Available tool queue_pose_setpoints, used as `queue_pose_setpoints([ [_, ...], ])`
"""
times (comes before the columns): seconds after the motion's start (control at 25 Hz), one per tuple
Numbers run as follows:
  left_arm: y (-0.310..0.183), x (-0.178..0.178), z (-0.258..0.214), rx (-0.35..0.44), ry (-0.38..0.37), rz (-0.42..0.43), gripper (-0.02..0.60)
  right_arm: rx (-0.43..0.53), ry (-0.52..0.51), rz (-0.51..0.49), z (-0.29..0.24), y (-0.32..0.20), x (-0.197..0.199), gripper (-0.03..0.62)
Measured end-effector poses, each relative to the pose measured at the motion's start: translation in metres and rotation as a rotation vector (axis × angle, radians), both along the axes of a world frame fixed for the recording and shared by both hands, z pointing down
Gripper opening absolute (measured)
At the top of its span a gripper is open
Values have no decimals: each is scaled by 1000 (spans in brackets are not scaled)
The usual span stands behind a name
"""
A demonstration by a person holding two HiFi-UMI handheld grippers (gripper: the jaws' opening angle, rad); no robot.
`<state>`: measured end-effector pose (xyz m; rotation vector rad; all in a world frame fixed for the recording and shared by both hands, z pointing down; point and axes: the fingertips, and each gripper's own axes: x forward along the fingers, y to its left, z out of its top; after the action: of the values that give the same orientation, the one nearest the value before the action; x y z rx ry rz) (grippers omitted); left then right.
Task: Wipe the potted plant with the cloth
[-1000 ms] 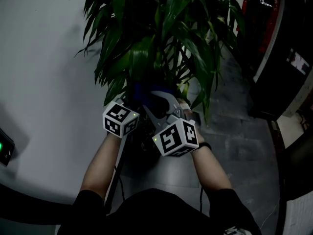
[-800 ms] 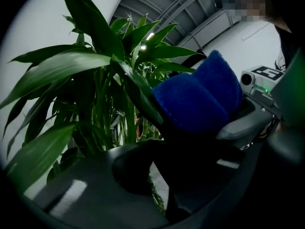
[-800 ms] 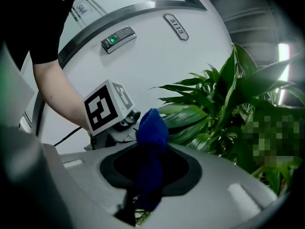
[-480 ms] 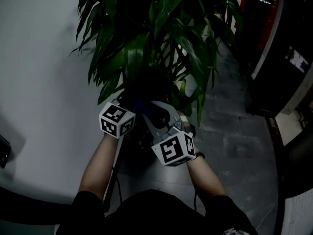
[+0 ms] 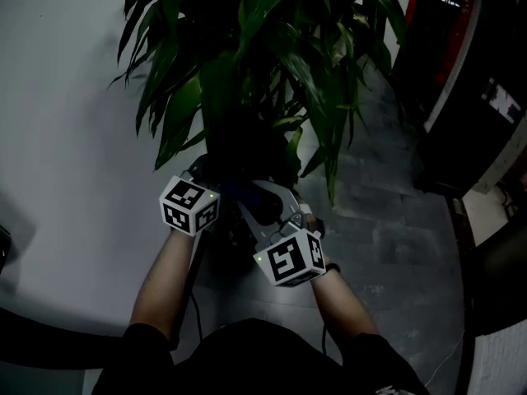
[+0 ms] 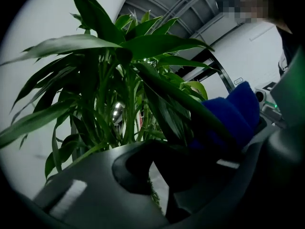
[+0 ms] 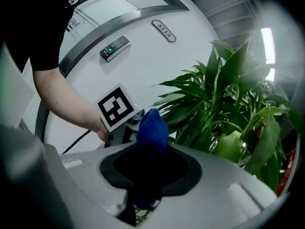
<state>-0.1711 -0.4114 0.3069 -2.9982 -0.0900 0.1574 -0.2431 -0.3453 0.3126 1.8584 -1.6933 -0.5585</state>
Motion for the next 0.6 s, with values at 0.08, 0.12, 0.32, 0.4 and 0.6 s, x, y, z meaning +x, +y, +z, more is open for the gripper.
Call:
queue_pose_setpoints([
  [0.08, 3, 0, 6, -5, -13, -12, 6, -1, -4, -2, 6, 6, 1, 106],
  [0.12, 6, -1, 9, -5, -22, -17, 6, -2, -9, -4, 9, 10, 1, 106],
  [0.32, 18, -14, 26, -25, -54, -65, 6, -16, -66, -38, 28, 25, -2, 106],
  [0.4, 24, -21, 35, -37, -65, -90, 6, -32, -79, -64, 35, 31, -6, 106],
  [0.6, 35, -45, 57, -78, -83, -183, 6, -57, -93, -140, 50, 51, -19, 106],
])
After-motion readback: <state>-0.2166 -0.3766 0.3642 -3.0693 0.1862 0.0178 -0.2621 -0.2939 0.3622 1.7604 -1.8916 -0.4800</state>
